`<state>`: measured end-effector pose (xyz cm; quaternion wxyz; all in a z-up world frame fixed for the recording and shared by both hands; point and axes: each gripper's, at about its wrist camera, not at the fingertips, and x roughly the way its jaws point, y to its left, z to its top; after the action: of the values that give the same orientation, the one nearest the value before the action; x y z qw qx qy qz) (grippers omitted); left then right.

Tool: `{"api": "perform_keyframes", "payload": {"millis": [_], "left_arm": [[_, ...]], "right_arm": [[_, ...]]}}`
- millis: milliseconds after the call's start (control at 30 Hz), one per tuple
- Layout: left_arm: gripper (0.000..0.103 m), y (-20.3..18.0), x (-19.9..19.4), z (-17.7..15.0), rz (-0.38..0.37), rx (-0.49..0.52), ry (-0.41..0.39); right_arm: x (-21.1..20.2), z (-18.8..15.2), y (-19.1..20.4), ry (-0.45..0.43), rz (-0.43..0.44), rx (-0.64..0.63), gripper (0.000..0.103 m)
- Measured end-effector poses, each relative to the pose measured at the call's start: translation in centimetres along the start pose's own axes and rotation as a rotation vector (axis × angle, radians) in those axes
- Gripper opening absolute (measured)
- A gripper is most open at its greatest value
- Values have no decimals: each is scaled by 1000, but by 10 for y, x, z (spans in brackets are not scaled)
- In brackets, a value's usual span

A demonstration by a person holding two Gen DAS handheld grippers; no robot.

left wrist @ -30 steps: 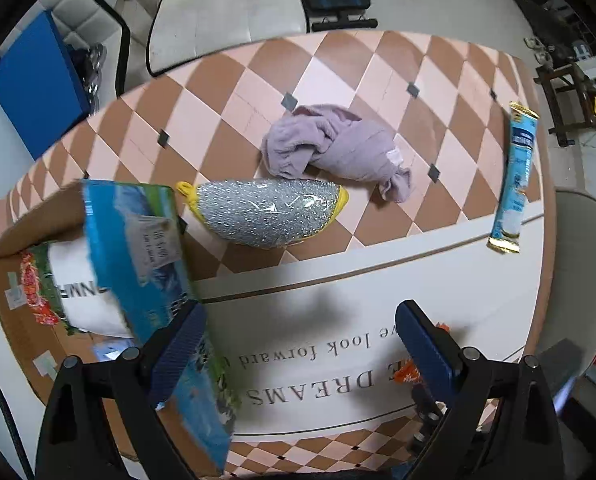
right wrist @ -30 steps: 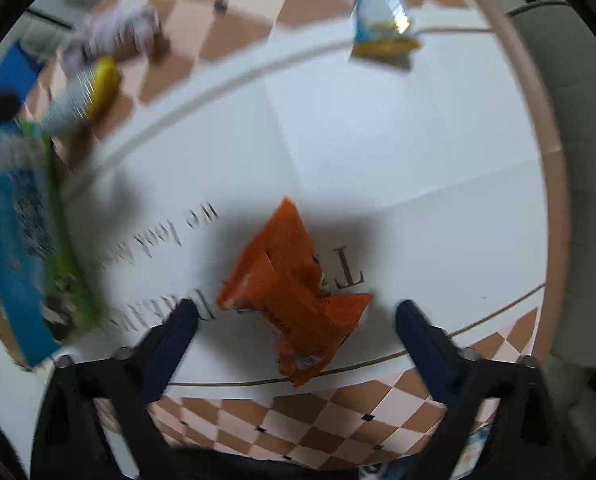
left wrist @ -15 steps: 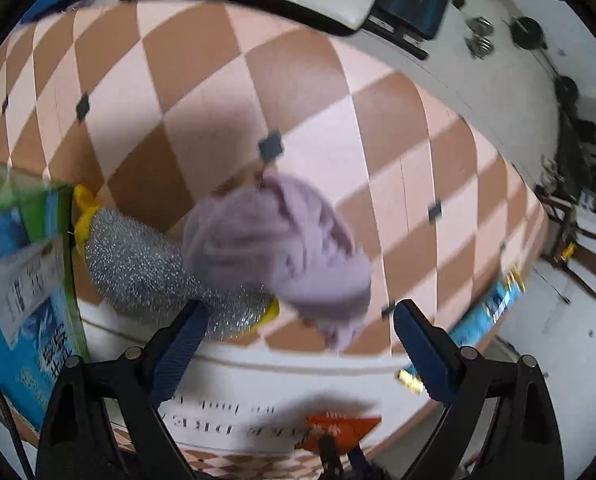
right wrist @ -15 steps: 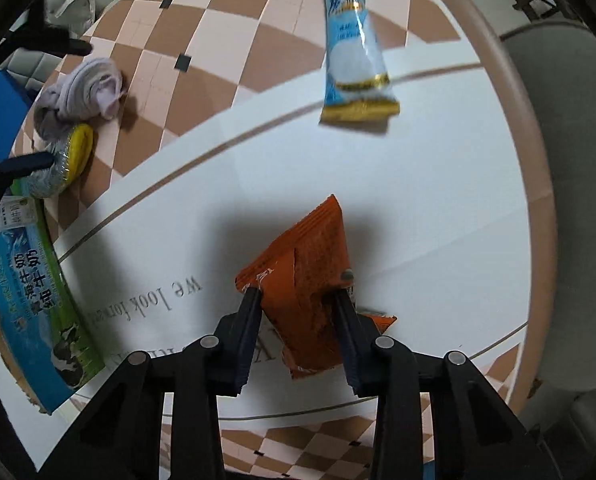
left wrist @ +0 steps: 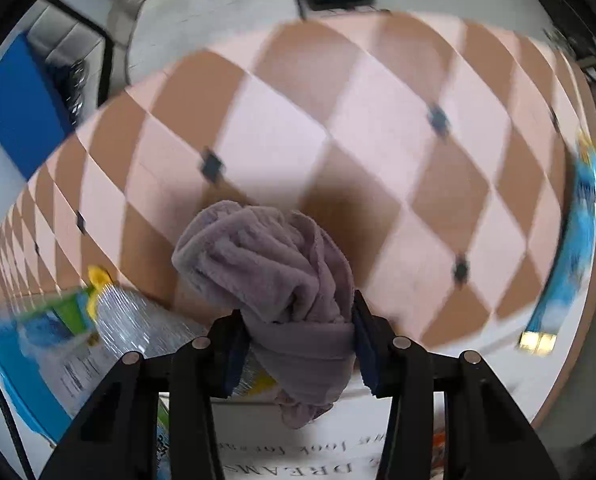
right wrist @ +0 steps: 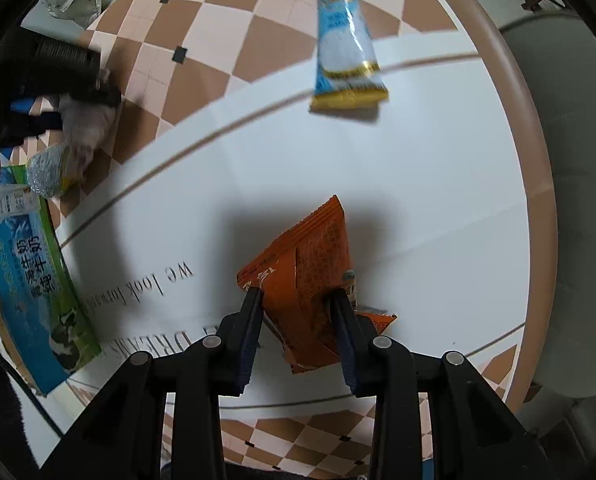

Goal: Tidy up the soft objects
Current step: 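Grasp the lavender cloth with the left tool while the right tool grasps the orange snack bag, then lower the cloth and orange bag into the box and open both tools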

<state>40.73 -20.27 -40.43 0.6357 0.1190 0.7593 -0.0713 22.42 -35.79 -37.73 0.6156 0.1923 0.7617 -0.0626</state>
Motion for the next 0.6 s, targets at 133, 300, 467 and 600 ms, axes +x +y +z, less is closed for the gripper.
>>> {"api": "perform_keyframes", "payload": {"millis": [133,300,467,600], "left_arm": [[45,-7,6,-26,-22,61,5],[46,-10,6,-39,-13,103,-3],[43,-19,7,-41,-4,121,6],[43,-29,-1,-51,-7,134,-15]], "right_arm": [[2,-6,-13,6,40,32,37],[7,3,-22,21,68,29,48],[21,5,-18,36,55,-4,51],[17,0,-15,5,22,-9,38]]}}
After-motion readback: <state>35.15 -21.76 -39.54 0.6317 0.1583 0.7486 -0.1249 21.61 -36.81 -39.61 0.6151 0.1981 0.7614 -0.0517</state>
